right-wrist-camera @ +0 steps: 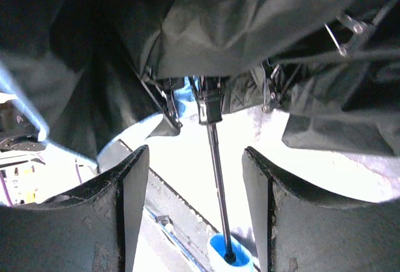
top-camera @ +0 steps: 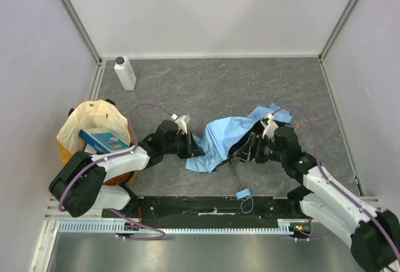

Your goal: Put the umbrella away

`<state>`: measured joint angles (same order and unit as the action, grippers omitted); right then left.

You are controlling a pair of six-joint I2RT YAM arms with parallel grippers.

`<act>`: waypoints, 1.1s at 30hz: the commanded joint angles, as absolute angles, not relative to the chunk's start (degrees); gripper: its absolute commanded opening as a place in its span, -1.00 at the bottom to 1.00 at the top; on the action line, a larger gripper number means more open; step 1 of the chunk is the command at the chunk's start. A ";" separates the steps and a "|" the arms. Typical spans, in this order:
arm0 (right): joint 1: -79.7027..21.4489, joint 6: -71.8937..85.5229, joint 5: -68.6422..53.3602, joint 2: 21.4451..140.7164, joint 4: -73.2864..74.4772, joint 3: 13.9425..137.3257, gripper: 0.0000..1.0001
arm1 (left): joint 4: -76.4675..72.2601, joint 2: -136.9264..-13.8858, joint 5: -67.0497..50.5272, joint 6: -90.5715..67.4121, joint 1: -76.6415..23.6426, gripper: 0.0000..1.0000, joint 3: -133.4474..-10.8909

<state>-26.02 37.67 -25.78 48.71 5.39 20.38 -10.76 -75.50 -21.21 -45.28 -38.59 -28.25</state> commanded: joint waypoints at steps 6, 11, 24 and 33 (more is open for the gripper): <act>-26.10 34.29 -18.30 34.19 33.37 36.53 0.32 | -8.09 -71.03 -22.06 -40.70 -38.15 -0.76 -28.30; -26.02 26.82 -8.29 41.73 39.20 51.31 0.36 | -3.53 -62.33 -23.72 -37.88 -38.23 -0.11 -29.79; -19.25 14.42 0.97 63.97 32.70 63.81 0.23 | -0.44 -69.32 -28.23 -45.44 -43.58 0.42 -46.22; -25.83 18.97 -12.92 59.08 21.81 43.63 -0.21 | 1.41 -79.54 -20.05 -40.96 -46.85 0.40 -45.45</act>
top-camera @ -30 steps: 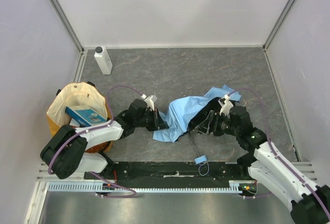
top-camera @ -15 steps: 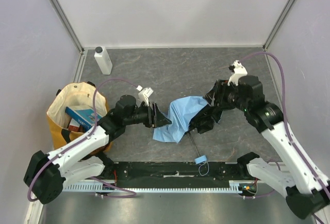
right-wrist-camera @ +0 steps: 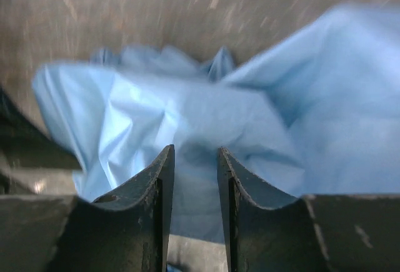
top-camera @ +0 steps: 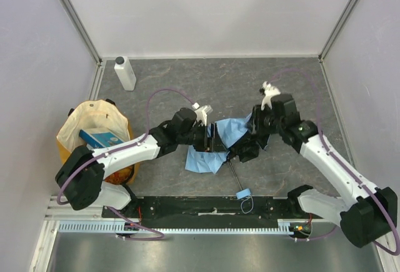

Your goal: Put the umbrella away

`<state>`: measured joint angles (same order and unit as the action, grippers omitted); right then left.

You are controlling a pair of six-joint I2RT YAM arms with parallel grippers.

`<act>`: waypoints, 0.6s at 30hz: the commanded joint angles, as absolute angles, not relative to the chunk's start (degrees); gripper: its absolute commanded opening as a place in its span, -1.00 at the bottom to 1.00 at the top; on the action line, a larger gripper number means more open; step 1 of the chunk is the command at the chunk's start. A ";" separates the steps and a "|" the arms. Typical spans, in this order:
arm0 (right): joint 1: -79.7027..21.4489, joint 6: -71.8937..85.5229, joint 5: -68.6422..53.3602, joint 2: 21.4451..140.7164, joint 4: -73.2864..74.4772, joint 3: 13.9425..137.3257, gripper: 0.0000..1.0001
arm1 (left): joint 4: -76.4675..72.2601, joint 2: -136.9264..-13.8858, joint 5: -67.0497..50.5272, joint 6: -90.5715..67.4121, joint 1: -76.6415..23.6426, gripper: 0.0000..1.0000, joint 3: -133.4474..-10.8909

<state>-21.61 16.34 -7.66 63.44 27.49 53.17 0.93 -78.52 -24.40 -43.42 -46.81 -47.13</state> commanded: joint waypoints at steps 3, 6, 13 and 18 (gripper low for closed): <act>-26.89 23.89 -15.20 55.38 15.76 33.96 -0.21 | 1.84 -81.20 -18.72 -39.38 -46.58 0.17 -43.60; -26.98 27.50 -17.40 52.13 10.20 26.56 -0.21 | 2.90 -82.35 -18.11 -38.32 -45.09 -0.34 -41.84; -26.98 24.70 -18.10 51.50 16.33 32.50 -0.04 | 5.71 -81.74 -16.17 -35.68 -43.95 -0.70 -38.68; -26.90 26.80 -20.47 49.57 20.47 40.34 0.10 | 1.15 -78.67 -18.80 -36.73 -43.95 -0.74 -35.25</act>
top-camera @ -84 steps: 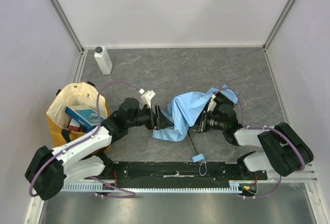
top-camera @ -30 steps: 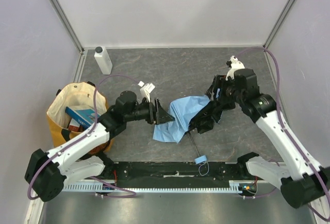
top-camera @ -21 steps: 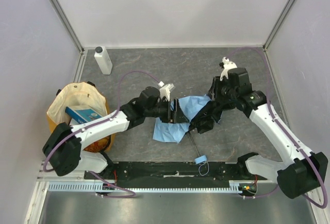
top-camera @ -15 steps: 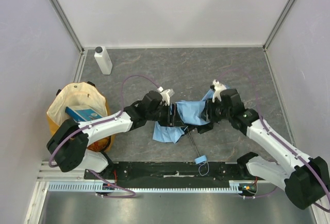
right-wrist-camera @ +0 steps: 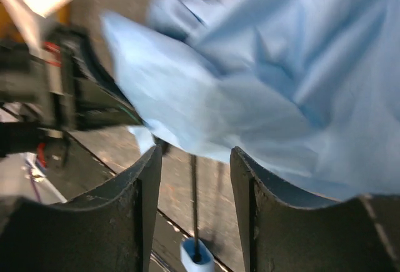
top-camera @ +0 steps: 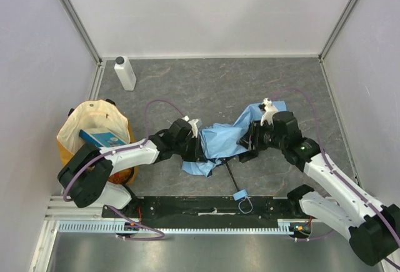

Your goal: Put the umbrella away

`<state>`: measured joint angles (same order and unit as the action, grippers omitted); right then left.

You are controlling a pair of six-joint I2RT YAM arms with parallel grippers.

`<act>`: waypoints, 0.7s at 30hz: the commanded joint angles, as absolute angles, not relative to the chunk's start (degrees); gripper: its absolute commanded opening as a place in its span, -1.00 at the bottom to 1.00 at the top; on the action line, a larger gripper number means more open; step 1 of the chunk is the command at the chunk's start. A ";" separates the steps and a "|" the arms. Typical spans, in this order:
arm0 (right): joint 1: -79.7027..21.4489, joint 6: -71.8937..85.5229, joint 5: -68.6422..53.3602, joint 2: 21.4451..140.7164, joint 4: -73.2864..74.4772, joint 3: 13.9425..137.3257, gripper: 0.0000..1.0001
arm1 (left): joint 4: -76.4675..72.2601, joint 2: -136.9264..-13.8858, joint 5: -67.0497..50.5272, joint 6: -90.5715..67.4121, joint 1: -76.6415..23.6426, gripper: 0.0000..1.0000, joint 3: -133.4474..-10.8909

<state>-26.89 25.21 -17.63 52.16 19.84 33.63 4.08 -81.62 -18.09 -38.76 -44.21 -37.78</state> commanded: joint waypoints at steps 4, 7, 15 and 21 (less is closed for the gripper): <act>-31.27 30.92 -22.95 47.04 15.67 31.76 0.20 | 0.26 -76.91 -20.12 -37.09 -43.95 -0.72 -34.72; -36.29 33.57 -19.27 41.85 10.21 24.80 0.29 | -2.19 -76.03 -20.83 -37.70 -43.95 -0.71 -34.19; -43.85 37.87 -9.06 49.97 -3.58 15.91 0.42 | -2.02 -75.59 -21.71 -38.05 -44.03 -0.71 -34.19; -49.04 36.39 -2.48 61.95 -14.76 16.17 0.05 | -0.71 -69.01 -21.36 -38.41 -43.86 -0.54 -33.05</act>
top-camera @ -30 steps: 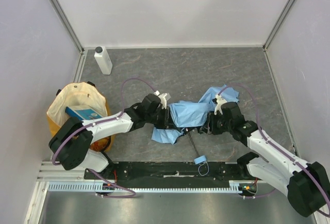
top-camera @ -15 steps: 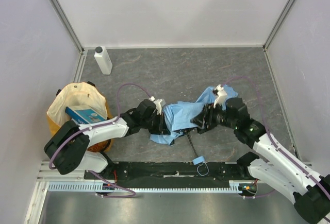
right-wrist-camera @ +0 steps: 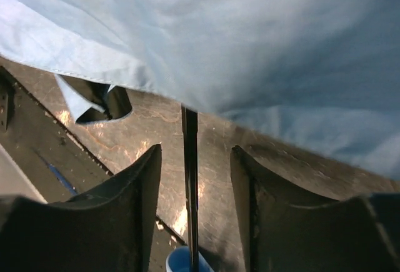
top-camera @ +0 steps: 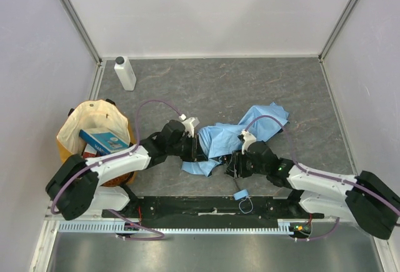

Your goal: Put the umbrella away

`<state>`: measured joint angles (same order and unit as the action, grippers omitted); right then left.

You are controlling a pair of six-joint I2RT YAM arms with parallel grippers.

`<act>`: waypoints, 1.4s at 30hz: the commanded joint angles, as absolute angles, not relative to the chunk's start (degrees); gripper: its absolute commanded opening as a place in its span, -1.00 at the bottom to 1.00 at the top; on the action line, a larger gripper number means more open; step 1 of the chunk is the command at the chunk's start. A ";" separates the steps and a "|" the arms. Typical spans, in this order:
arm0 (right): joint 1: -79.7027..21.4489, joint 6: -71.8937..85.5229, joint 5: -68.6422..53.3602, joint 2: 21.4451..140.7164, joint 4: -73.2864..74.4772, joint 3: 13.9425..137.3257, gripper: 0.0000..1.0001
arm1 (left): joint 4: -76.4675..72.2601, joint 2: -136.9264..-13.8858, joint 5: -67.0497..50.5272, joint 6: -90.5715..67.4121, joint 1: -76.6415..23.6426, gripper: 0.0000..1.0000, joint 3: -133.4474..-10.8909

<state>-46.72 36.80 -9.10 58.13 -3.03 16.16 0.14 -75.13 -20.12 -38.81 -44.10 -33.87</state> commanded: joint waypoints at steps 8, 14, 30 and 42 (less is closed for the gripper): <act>-49.48 27.71 -3.60 65.66 -20.39 18.54 -1.00 | 10.88 -54.25 -14.69 -34.46 -42.98 0.09 -39.10; -49.22 9.79 -5.71 48.80 -41.89 10.56 -1.00 | 15.29 -47.20 -10.81 -34.19 -41.31 0.36 -48.33; -40.87 -8.53 -20.21 42.19 -49.66 15.38 -1.00 | 16.61 -37.53 -6.77 -35.86 -39.29 0.51 -59.68; -40.25 -4.84 -29.17 35.86 -45.53 16.17 -1.00 | -4.21 -49.92 -32.25 -31.82 -39.02 0.87 -55.82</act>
<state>-40.34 -5.91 -25.65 37.08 -41.06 12.36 3.90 -48.27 -23.83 -35.92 -39.24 -57.04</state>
